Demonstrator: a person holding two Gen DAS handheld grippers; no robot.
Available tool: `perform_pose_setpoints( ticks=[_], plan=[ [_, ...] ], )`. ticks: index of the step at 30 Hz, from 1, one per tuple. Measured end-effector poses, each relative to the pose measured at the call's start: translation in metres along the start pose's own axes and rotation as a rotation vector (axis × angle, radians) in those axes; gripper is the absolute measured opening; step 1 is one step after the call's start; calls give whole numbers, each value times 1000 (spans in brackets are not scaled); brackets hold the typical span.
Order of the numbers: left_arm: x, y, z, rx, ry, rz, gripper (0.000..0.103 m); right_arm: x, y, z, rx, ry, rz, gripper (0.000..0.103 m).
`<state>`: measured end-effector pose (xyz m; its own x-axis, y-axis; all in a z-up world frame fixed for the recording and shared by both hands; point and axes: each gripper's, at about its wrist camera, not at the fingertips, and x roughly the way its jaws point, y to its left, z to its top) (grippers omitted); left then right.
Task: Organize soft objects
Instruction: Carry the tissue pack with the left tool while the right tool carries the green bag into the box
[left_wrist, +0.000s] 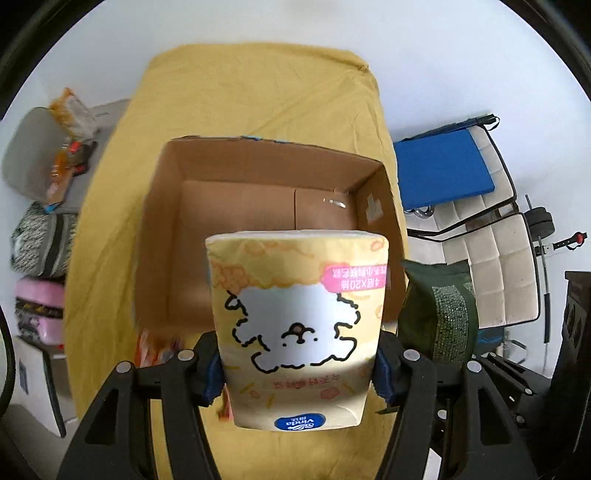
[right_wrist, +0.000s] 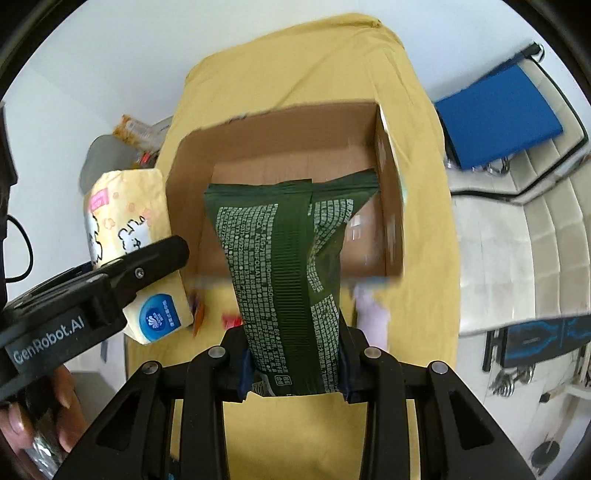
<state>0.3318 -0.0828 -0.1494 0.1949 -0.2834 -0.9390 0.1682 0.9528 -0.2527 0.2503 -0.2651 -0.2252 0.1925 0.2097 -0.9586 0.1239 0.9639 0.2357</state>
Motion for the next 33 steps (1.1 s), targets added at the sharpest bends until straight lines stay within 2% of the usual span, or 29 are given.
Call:
perform_pose_setpoints(
  ticks=[2, 5, 9, 14, 22, 27, 29, 31, 33],
  plan=[
    [31, 7, 30, 0, 48, -20, 60, 26, -3, 33, -5, 10, -20, 36],
    [79, 19, 67, -21, 124, -60, 60, 64, -7, 65, 1, 43, -40, 36],
    [130, 33, 97, -35, 190, -96, 60, 118, -11, 103, -12, 74, -78, 36],
    [180, 48, 113, -68, 270, -116, 60, 169, -13, 136, 1, 110, -111, 36],
    [202, 50, 117, -38, 294, -121, 60, 200, 2, 149, -8, 152, -155, 36],
    [208, 48, 120, -49, 312, -69, 61, 204, 14, 156, -10, 164, -165, 38],
    [206, 47, 119, -47, 311, -67, 64, 202, 20, 156, -6, 167, -165, 40],
    [199, 46, 116, -34, 297, -48, 78, 200, 24, 155, -7, 164, -164, 46],
    [192, 44, 113, -20, 291, -24, 84, 195, 30, 153, -4, 164, -167, 54]
  ],
)
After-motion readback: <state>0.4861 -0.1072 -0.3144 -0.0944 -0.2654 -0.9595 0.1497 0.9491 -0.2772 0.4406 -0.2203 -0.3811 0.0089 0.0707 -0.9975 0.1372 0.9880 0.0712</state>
